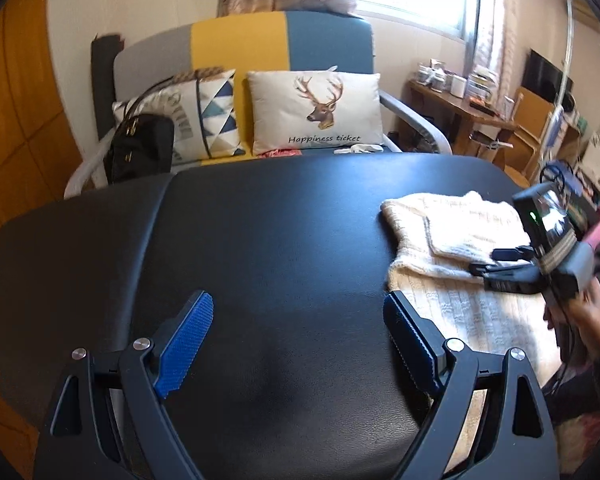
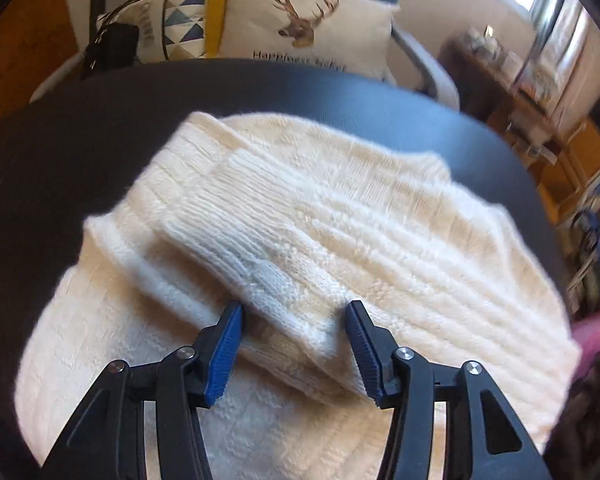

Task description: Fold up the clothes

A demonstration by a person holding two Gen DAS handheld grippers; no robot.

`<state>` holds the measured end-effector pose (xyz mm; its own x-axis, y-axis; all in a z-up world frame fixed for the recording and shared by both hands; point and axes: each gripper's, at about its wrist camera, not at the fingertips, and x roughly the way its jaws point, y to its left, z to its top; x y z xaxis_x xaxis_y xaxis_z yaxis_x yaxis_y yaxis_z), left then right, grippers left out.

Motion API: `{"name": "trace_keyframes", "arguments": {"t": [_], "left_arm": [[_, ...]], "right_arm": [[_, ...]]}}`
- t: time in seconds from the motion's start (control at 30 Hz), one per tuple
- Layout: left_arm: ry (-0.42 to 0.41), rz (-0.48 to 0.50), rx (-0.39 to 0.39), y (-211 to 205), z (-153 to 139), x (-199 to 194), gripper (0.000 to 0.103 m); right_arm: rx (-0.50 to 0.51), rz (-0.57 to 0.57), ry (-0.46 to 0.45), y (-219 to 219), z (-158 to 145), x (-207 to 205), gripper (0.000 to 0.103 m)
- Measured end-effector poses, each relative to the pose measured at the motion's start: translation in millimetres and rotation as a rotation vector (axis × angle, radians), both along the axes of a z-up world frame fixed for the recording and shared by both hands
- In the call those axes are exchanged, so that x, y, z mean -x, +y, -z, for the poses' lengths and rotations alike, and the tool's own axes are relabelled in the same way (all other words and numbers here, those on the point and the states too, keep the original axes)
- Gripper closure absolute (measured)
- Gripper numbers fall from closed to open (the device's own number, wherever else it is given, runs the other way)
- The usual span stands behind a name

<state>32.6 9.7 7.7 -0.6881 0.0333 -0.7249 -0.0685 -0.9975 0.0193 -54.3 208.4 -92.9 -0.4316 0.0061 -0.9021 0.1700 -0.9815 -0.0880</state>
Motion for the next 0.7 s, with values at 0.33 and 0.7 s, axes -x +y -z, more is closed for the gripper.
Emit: {"name": "trace_keyframes", "arguments": {"t": [0.33,0.7], "left_arm": [[-0.041,0.071,-0.028,31,10,22,0.013],[-0.071,0.099,-0.105,80,3,37,0.013]], "right_arm": [[0.013,0.258,0.228,109,-73,-40,0.096],[-0.215,0.541,0.391,242,-112,-106,0.073]]}}
